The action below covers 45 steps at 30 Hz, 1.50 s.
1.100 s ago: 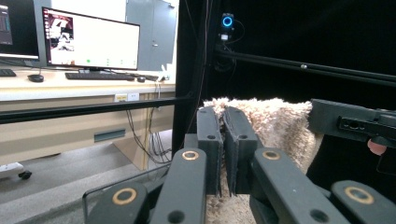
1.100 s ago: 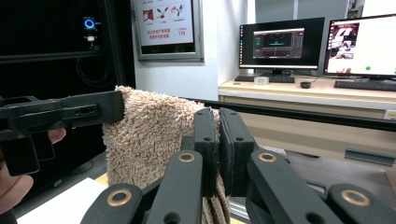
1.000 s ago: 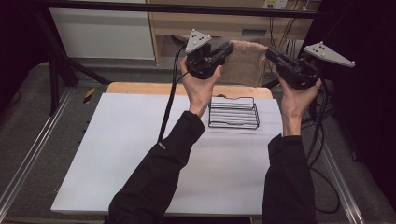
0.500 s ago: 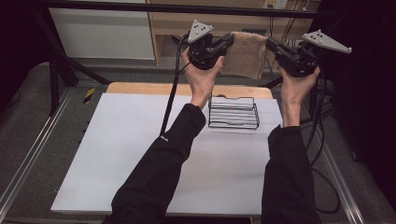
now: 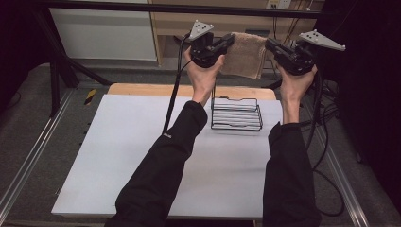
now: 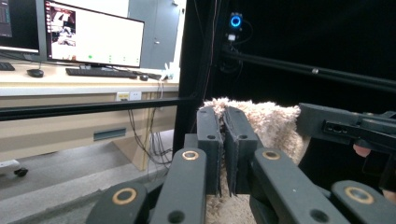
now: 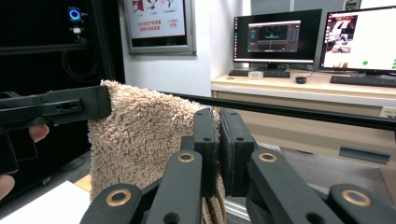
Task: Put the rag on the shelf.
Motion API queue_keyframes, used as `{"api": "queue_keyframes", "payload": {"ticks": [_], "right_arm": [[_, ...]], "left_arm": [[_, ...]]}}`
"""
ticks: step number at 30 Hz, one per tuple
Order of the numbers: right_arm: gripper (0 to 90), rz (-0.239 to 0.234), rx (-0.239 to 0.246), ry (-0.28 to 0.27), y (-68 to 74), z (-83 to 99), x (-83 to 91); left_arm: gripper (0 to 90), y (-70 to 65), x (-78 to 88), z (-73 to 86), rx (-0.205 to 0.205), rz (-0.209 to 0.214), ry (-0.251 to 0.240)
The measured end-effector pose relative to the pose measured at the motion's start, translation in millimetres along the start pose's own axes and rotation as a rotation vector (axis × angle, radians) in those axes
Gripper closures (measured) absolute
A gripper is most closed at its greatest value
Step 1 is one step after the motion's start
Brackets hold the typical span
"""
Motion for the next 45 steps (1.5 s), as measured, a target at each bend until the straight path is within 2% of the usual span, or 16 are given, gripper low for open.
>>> {"api": "queue_keyframes", "payload": {"ticks": [3, 7, 13, 18, 24, 32, 37, 45], "right_arm": [[86.3, 0.004, -0.011, 0.006, -4.5, 6.7, 0.3], [86.3, 0.009, -0.015, 0.025, -9.6, 17.2, 0.6], [86.2, 0.002, -0.025, 0.049, -12.4, 32.2, 3.1], [86.2, -0.013, -0.027, 0.057, -10.8, 41.5, 6.8], [86.2, -0.021, -0.018, 0.065, -6.8, 46.0, 10.3], [86.2, -0.038, 0.014, 0.059, -0.3, 42.7, 13.3], [86.2, -0.048, 0.033, 0.075, 4.4, 41.7, 15.6], [86.2, -0.056, 0.043, 0.098, 7.1, 49.3, 18.9]], "left_arm": [[85.7, -1.6, -4.7, 5.9, -0.034, -0.012, 0.011], [85.7, -2.4, -9.0, 15.6, -0.053, -0.011, 0.034], [85.6, -0.6, -8.9, 31.1, -0.054, 0.006, 0.056], [85.6, -1.2, -2.0, 41.7, -0.063, 0.034, 0.059], [85.5, -2.1, 3.4, 52.2, -0.07, 0.046, 0.078], [85.5, -4.0, 13.6, 49.8, -0.09, 0.062, 0.072], [85.5, -4.4, 19.5, 55.9, -0.082, 0.08, 0.082], [85.4, -6.3, 23.4, 63.3, -0.097, 0.09, 0.105]]}}
Point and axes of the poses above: each handheld gripper's, and its own axes: x roughly backward along the jaws, z roughly out of its underside, y roughly to its left, the point moved 7 cm from there along -x, roughly forward along the jaws, and after that the axes turned 13 degrees about -z, right-handed, at the moved point
